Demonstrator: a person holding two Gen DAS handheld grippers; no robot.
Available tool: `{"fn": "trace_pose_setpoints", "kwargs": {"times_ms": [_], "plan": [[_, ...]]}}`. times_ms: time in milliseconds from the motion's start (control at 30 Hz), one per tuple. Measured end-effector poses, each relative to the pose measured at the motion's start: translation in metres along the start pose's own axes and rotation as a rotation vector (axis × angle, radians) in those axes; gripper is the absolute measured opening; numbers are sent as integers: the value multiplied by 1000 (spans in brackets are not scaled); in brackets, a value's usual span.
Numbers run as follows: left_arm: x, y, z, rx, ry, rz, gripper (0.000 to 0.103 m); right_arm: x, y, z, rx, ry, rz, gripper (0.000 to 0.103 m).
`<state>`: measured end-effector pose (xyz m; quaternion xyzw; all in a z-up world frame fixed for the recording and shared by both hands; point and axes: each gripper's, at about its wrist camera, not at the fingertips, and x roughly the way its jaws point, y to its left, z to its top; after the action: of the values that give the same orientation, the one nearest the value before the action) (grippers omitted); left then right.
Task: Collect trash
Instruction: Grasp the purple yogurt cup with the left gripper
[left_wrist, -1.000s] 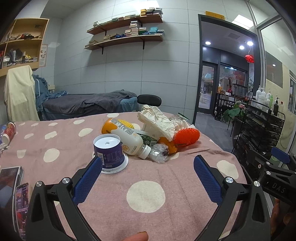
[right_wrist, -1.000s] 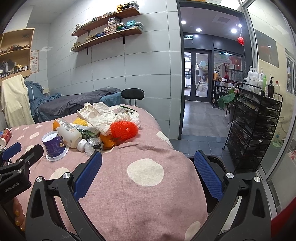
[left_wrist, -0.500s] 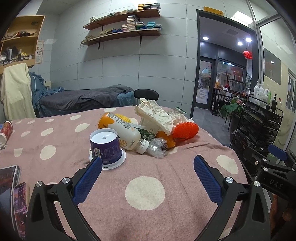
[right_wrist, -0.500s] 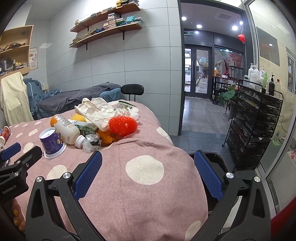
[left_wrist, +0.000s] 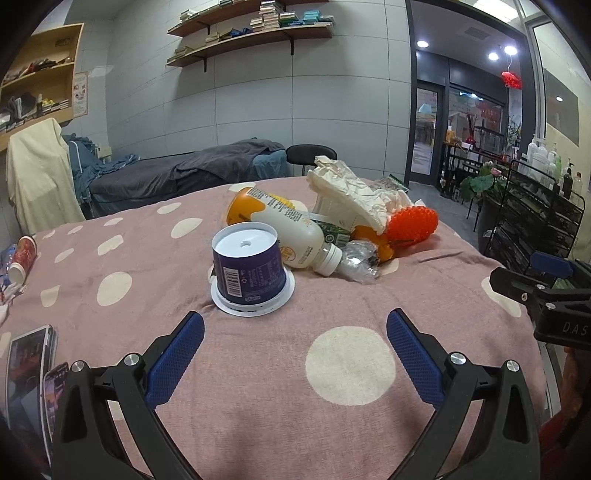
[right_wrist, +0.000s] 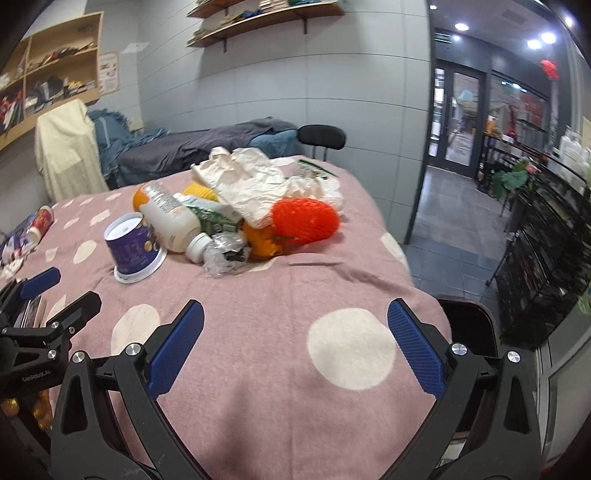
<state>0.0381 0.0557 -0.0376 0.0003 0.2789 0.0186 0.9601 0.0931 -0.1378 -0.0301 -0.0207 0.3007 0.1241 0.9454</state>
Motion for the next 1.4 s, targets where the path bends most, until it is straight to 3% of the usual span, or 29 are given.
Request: {"fn": "trace_pose_setpoints", "kwargs": {"times_ms": [133, 433, 633, 767, 1133, 1400], "plan": [[17, 25, 6, -15, 48, 4, 97, 13, 10, 11, -14, 39, 66, 98], [64, 46, 32, -18, 127, -5, 91, 32, 22, 24, -63, 69, 93, 98], [100, 45, 40, 6, 185, 7, 83, 40, 21, 24, -71, 94, 101, 98], [115, 42, 41, 6, 234, 3, 72, 45, 24, 25, -95, 108, 101, 98], [100, 57, 42, -115, 212, -33, 71, 62, 43, 34, -164, 138, 148, 98], [73, 75, 38, -189, 157, -15, 71, 82, 78, 54, -303, 159, 294, 98]]}}
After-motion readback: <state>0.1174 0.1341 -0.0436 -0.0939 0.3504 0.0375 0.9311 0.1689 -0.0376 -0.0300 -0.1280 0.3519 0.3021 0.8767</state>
